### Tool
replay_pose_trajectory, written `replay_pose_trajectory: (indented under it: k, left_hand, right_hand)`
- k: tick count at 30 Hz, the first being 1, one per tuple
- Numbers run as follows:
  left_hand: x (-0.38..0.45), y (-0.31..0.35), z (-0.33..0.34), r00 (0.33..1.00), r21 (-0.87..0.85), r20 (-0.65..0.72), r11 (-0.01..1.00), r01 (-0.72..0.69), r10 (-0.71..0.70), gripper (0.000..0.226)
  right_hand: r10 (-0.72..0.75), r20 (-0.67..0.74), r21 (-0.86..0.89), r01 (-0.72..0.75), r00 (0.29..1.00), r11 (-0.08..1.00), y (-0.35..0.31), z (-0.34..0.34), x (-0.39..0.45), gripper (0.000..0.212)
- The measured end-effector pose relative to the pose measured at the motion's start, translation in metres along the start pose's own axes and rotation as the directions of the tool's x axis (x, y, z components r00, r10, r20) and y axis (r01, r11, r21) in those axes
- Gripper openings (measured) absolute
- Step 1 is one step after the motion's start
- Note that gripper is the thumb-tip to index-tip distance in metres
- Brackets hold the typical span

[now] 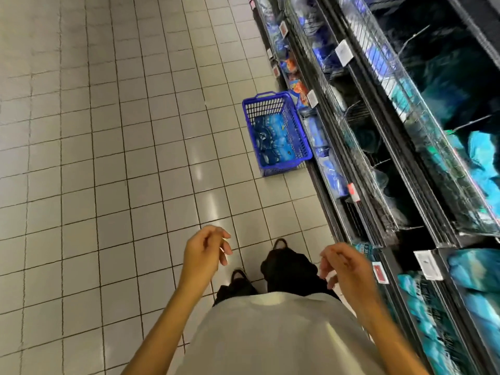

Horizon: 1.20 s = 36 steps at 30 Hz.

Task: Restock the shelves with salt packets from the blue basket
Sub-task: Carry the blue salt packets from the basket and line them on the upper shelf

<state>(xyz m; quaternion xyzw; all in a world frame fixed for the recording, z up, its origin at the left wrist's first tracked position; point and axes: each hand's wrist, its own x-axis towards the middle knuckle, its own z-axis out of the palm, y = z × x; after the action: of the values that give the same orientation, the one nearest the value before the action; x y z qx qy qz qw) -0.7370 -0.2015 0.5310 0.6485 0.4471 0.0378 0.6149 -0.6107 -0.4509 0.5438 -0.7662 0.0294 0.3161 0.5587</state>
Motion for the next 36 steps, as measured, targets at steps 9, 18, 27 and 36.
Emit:
replay_pose_trajectory:
  k: [9,18,27,36]
  left_hand:
    - [0.121,0.061,0.020,0.999,0.057,-0.004,0.998,0.035,-0.035,0.031]
    - [0.203,0.105,0.015,0.945,-0.009,-0.266,0.980,0.197,-0.192,0.031]
    - [0.353,0.178,-0.007,0.968,-0.078,-0.183,0.984,0.162,-0.174,0.031]
    - [0.550,0.243,0.020,0.965,0.109,0.175,0.978,0.180,-0.197,0.032]
  right_hand:
    - [0.030,-0.044,-0.007,-0.031,0.999,1.000,-0.044,-0.002,0.132,0.017]
    - [-0.006,0.186,-0.011,0.008,0.983,1.000,-0.155,0.054,0.292,0.018]
    - [0.025,0.187,0.056,-0.036,0.982,0.998,-0.232,0.131,0.411,0.024]
    - [0.159,-0.153,0.175,-0.131,0.975,0.976,-0.250,0.188,0.500,0.019]
